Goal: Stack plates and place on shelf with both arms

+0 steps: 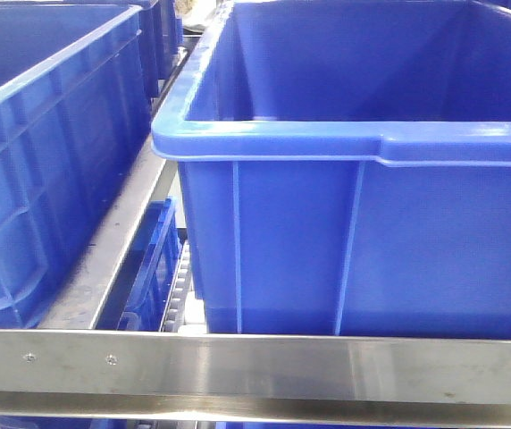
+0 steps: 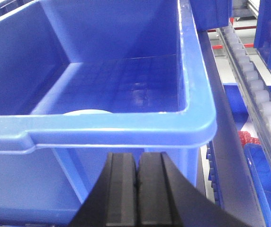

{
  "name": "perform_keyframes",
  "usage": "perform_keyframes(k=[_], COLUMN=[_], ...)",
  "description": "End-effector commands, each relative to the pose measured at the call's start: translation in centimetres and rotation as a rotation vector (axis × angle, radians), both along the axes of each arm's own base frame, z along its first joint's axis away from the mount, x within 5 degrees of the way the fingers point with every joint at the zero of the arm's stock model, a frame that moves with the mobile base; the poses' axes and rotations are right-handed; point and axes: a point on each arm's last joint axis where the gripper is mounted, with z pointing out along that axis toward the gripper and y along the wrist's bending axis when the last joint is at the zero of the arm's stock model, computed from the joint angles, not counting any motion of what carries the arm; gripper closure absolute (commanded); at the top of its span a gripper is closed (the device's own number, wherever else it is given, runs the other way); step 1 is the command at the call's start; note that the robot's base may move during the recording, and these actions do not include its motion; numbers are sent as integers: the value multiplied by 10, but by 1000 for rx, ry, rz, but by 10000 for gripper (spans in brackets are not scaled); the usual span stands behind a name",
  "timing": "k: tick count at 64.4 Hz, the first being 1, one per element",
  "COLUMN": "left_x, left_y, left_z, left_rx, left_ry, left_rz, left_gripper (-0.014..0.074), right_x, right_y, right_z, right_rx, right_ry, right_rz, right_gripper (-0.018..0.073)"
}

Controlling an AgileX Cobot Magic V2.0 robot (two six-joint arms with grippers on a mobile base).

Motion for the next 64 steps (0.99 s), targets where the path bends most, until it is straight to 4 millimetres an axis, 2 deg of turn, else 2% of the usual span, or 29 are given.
perform_keyframes(k=[1, 14, 64], left_x=[-2, -2, -2], left_y=[0, 0, 0], left_z=[9, 13, 13], left_rx=[-22, 23, 22], left_ry=[-108, -168, -168], left_rz=[-3, -5, -5], left_gripper=[510, 510, 510], right_x=[-1, -1, -1], right_y=[-1, -1, -1], right_z=[8, 8, 8], right_rx=[-2, -2, -2], right_ry=[-94, -94, -94], right_rz=[-7, -7, -7], right_gripper=[537, 537, 537])
